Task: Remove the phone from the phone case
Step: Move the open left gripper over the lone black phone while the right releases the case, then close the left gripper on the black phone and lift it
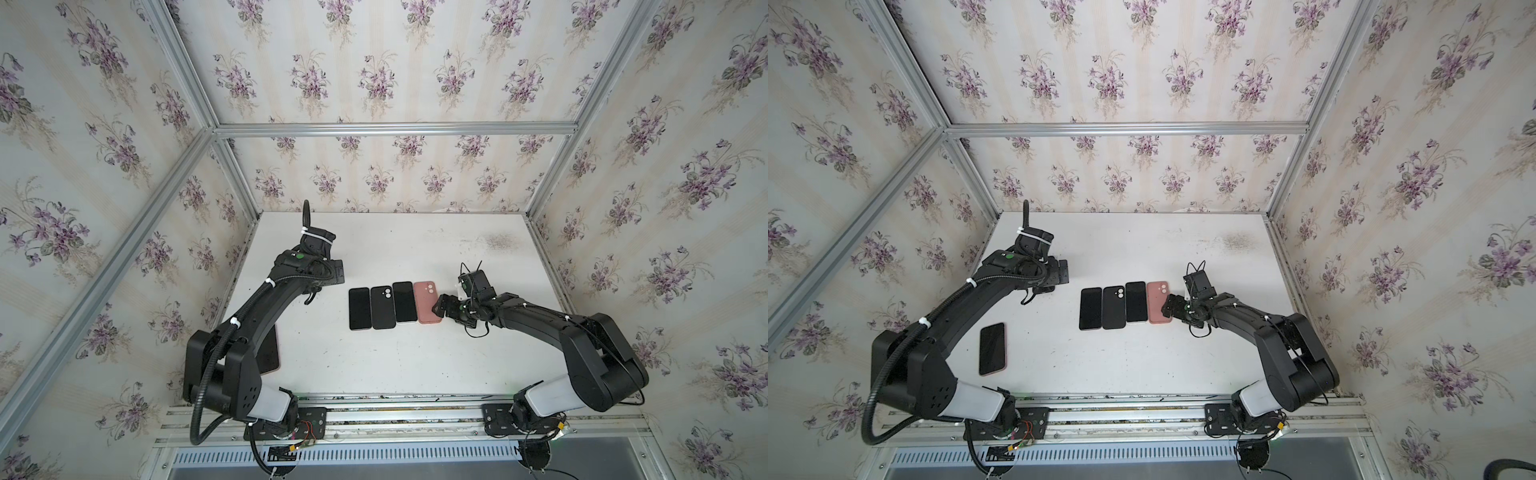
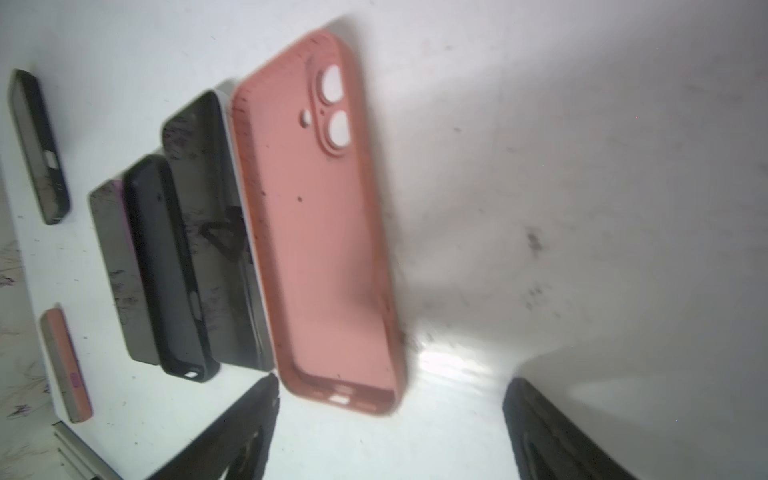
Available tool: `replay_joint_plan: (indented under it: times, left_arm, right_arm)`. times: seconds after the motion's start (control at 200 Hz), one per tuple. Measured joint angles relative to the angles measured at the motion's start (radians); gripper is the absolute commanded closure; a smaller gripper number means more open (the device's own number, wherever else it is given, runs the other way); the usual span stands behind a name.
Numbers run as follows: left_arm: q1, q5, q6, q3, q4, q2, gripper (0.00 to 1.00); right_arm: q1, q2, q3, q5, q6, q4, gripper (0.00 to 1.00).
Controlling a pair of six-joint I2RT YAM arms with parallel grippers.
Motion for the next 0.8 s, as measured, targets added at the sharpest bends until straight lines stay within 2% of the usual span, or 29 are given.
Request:
replay_joint_plan:
  times: [0.4, 0.61, 0.799]
  left_arm:
    - [0.18, 0.077, 0.073, 0.153, -0.042, 0.264, 0.0]
    - [0.227, 0.135, 0.123, 0.254, -0.058, 0.402, 0.0]
    - [0.251, 0.17, 0.154, 0.343, -0.083, 0.52, 0.0]
  right_arm:
    - [0.001, -0.22, 0.118, 0.001, -0.064, -0.267, 0.01]
    - [0.035, -0.24, 0.172, -0.013, -0.033, -0.284, 0.01]
    - [0.085, -0.198, 0.214, -0.031, 0.007, -0.254, 0.01]
